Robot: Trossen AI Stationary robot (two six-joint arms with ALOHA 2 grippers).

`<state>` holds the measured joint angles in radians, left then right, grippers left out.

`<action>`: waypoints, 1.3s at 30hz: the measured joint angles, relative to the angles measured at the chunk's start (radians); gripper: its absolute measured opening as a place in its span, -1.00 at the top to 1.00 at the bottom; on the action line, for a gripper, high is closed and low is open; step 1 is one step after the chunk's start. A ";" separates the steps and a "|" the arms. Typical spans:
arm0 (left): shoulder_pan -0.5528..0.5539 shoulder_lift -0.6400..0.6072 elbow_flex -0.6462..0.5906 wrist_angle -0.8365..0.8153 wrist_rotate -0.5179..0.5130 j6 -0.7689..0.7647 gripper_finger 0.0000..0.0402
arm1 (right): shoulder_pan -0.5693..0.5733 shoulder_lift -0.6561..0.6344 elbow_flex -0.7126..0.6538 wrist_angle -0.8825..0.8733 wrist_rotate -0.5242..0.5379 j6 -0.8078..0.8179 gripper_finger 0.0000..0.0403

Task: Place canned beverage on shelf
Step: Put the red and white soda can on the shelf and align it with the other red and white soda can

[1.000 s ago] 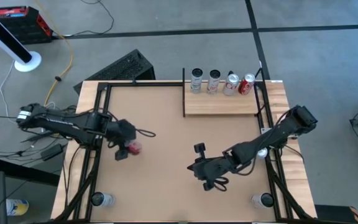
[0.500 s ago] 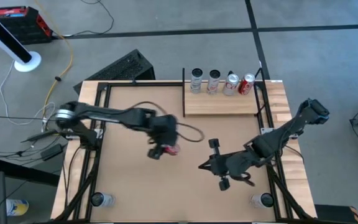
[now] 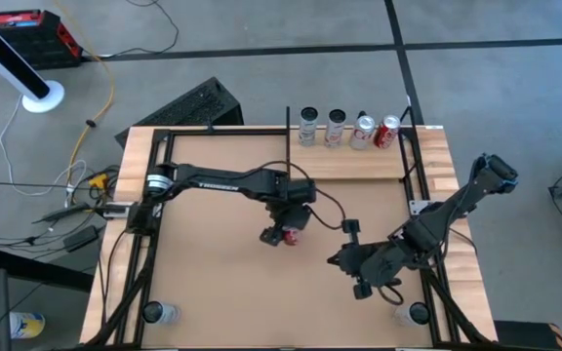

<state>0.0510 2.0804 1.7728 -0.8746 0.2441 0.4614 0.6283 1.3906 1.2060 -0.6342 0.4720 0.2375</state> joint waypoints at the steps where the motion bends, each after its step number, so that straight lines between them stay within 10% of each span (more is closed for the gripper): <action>1: 0.003 0.003 -0.003 -0.008 0.006 -0.002 -0.42 | -0.003 0.002 0.001 0.004 0.002 0.001 0.87; 11: 0.000 -0.002 -0.026 0.015 -0.018 -0.041 -0.91 | -0.018 0.004 0.000 -0.003 0.009 -0.020 0.87; 28: 0.070 -0.292 0.000 -0.267 0.015 -0.062 -0.74 | -0.110 0.004 0.000 -0.028 0.000 -0.115 0.87; 39: 0.264 -0.884 -0.614 0.121 -0.078 -0.075 -0.74 | -0.237 0.024 0.002 0.152 -0.080 -0.210 0.77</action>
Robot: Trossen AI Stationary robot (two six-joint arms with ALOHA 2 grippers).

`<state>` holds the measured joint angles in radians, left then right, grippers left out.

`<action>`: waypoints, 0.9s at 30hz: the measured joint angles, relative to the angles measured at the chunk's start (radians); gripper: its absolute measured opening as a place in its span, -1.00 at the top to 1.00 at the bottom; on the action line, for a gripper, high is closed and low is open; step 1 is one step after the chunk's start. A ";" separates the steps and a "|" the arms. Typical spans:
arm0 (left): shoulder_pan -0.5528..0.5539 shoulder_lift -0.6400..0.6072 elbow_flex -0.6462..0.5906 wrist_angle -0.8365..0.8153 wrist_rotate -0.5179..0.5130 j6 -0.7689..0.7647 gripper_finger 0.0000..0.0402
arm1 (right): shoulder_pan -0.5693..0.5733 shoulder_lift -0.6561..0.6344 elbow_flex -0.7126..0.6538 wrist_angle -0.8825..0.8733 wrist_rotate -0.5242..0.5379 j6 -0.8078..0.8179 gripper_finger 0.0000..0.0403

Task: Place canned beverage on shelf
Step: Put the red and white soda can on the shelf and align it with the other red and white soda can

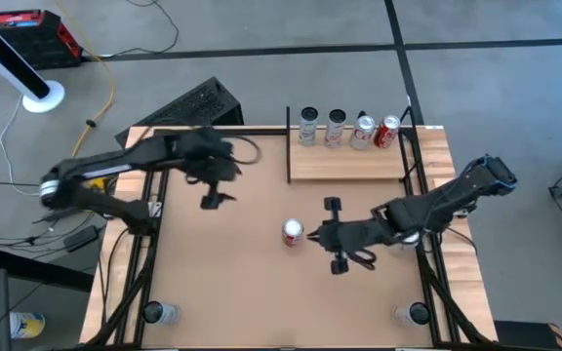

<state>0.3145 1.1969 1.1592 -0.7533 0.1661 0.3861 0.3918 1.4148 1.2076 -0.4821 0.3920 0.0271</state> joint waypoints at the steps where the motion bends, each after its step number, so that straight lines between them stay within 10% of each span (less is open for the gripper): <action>1: 0.024 -0.049 -0.068 0.052 -0.043 0.006 -0.74 | -0.017 0.007 0.000 0.011 -0.030 -0.003 0.73; 9: 0.172 -0.288 -0.297 0.249 -0.295 0.120 -0.74 | -0.186 0.145 0.045 0.046 -0.328 -0.002 0.19; 17: 0.231 -0.365 -0.290 0.322 -0.544 0.212 -0.74 | -0.248 0.270 0.232 -0.201 -0.367 -0.092 -0.39; 27: 0.302 -0.366 -0.334 0.361 -0.504 0.168 -0.74 | -0.257 0.430 0.405 -0.374 -0.368 -0.158 -0.75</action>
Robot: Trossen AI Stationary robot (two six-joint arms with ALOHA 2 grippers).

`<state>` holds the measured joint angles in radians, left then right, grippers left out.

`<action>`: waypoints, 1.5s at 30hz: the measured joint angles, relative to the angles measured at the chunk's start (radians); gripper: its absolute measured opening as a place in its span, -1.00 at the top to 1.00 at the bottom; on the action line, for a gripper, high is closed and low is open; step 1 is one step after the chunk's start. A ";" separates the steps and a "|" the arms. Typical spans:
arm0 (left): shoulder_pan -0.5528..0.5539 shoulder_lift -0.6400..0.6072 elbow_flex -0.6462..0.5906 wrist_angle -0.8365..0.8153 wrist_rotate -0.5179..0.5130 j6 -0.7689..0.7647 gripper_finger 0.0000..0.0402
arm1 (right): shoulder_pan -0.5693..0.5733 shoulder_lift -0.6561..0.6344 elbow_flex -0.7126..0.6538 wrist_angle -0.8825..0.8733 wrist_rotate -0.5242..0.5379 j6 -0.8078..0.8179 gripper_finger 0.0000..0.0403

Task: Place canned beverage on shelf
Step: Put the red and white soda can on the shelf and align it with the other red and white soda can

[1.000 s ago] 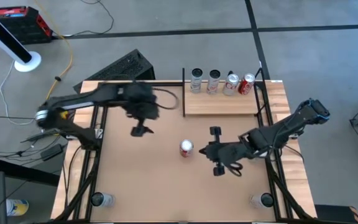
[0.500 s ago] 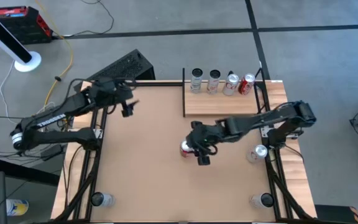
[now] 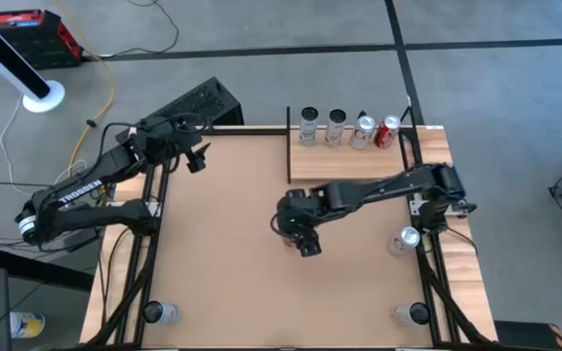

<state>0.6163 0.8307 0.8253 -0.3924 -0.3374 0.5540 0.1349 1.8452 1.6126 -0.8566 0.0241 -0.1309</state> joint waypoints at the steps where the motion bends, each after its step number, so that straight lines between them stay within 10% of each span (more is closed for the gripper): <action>1: 0.002 -0.001 0.000 0.001 0.000 0.000 -0.75 | 0.000 0.011 0.009 -0.009 0.000 -0.011 -0.78; 45: 0.003 0.000 -0.002 0.001 0.020 -0.019 -0.74 | -0.015 0.025 0.020 0.021 0.055 0.079 -0.79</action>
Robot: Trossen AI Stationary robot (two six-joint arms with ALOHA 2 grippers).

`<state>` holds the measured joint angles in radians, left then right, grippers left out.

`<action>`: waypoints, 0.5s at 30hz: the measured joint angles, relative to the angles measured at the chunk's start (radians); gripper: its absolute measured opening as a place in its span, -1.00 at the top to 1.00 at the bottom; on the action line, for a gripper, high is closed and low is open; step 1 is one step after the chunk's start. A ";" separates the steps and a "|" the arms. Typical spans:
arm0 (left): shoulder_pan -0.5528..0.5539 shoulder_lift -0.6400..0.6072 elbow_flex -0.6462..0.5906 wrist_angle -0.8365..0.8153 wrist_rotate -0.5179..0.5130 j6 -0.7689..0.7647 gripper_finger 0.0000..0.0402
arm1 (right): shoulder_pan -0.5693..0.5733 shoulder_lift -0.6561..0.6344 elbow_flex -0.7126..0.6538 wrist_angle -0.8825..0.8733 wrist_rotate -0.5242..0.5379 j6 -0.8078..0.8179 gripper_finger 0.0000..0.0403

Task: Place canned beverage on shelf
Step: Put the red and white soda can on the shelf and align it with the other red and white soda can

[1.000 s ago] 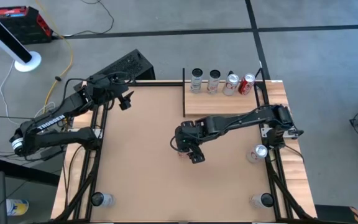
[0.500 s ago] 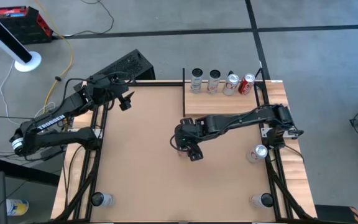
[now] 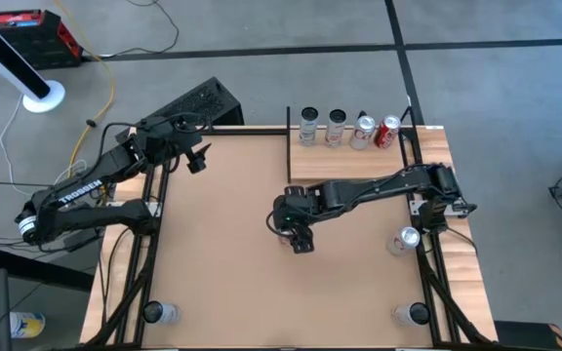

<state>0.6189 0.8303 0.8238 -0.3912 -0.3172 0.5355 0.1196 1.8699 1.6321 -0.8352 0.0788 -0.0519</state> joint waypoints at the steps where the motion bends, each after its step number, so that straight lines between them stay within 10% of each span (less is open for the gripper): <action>1: 0.000 0.000 0.000 0.000 0.000 -0.001 -0.74 | 0.000 0.000 0.000 0.000 0.000 0.020 -0.79; 15: 0.000 0.000 0.000 0.000 0.000 -0.001 -0.74 | 0.004 0.000 0.000 0.000 0.034 0.158 -0.79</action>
<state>0.6189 0.8303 0.8238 -0.3913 -0.3168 0.5343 0.1238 1.8699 1.6318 -0.8353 0.1131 0.1063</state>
